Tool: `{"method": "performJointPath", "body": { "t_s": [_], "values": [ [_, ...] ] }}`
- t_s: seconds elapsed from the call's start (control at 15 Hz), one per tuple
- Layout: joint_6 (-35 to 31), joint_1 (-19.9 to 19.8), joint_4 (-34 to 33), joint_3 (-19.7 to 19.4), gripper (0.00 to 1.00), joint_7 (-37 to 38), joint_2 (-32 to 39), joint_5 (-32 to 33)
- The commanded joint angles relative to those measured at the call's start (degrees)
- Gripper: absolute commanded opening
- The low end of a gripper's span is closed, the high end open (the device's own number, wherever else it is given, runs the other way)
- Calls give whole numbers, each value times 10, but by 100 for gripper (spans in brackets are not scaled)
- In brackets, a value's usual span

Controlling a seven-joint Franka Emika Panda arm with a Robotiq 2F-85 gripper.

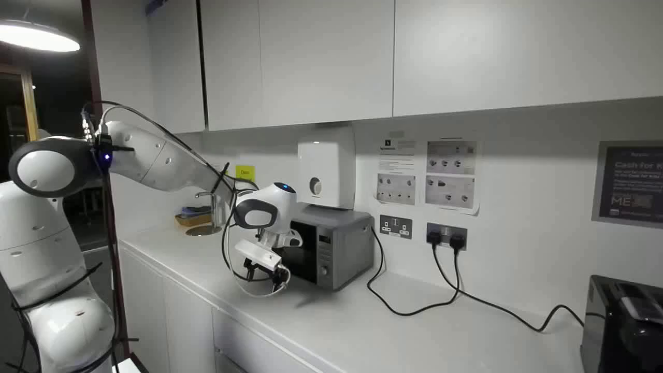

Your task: Press a button on the microwave

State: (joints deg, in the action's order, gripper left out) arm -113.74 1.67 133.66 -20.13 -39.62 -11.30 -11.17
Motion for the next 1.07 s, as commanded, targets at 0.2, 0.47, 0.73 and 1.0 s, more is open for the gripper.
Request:
{"method": "performJointPath", "body": {
  "t_s": [0.2, 0.47, 0.73, 1.0],
  "values": [
    [0, -32, -1, 32, 100, 1, 3, -10],
    [-22, -45, 2, 44, 100, 28, 1, -62],
    [-75, -50, -1, 43, 100, 39, 3, -143],
    [-139, -53, 0, 41, 100, 49, 4, -231]
  ]
}}
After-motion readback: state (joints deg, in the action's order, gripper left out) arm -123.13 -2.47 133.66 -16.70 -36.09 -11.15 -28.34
